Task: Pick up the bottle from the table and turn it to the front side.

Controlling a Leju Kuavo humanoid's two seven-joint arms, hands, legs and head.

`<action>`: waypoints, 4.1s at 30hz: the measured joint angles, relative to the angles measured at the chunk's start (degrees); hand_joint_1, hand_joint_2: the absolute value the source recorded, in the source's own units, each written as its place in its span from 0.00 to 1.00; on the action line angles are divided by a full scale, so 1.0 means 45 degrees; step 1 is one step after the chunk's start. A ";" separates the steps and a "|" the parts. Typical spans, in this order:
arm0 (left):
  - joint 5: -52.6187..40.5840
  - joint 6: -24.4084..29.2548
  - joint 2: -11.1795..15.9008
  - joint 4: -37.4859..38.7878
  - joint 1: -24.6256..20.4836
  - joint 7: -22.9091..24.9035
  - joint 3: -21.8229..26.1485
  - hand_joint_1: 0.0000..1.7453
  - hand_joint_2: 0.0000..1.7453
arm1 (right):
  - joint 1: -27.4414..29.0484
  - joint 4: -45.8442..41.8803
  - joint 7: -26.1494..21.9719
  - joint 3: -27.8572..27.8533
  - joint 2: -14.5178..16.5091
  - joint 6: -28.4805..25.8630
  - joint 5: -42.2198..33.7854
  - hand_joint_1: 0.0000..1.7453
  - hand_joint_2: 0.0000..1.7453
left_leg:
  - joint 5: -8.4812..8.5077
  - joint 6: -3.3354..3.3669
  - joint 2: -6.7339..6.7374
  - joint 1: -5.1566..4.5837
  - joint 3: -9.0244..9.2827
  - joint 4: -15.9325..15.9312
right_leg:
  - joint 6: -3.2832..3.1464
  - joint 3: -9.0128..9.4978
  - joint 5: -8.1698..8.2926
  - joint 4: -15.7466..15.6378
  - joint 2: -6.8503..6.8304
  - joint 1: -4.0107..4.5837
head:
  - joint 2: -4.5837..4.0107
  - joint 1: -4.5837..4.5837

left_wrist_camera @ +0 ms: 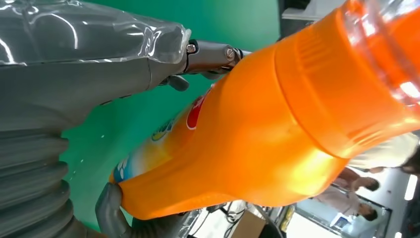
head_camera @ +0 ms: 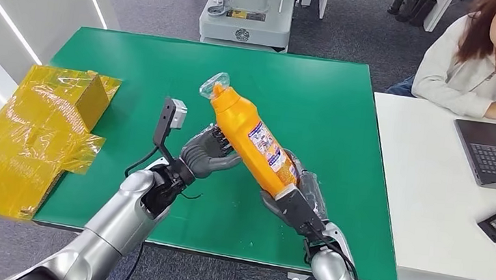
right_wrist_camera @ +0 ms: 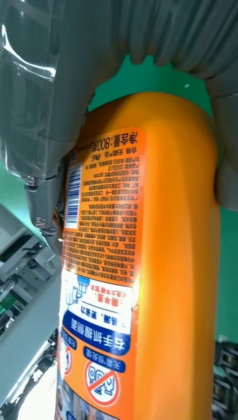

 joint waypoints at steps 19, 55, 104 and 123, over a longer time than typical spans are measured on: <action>0.0384 0.0913 -0.0786 0.1836 -0.1067 -0.0389 -0.0271 0.00 1.00 | -0.0062 0.0402 0.0607 0.0214 0.0329 -0.0160 0.0621 1.00 1.00 | 0.0001 0.0000 0.0003 -0.0001 0.0001 0.0002 | 0.0000 -0.0002 0.0001 0.0001 0.0005 0.0000 | 0.0000 0.0001; 0.1814 0.1310 -0.0822 0.1550 -0.1083 -0.0402 0.0502 1.00 1.00 | 0.0650 0.0481 0.0389 0.0039 0.0293 -0.0277 0.0963 0.98 1.00 | 0.0001 0.0000 0.0000 -0.0001 -0.0001 0.0001 | 0.0000 0.0001 0.0001 0.0003 0.0003 -0.0001 | 0.0000 0.0002; -1.8348 1.2673 0.2114 -0.1663 -0.1170 -0.2886 0.0720 1.00 1.00 | 0.4192 -0.6621 -0.0695 -0.1297 -0.0652 -0.0760 0.0012 0.00 1.00 | 0.0001 -0.0002 0.0011 0.0001 0.0000 -0.0007 | 0.0001 -0.0004 -0.0005 0.0006 0.0008 0.0001 | 0.0000 0.0001; -2.6132 1.4323 0.4599 0.4605 -0.1211 0.2164 0.1024 1.00 1.00 | 0.5781 -0.8355 -0.0899 -0.1741 -0.0762 -0.0361 0.0201 0.00 1.00 | 0.0001 -0.0013 0.0051 0.0006 0.0009 -0.0018 | -0.0008 -0.0014 -0.0007 0.0014 0.0055 0.0005 | 0.0000 0.0000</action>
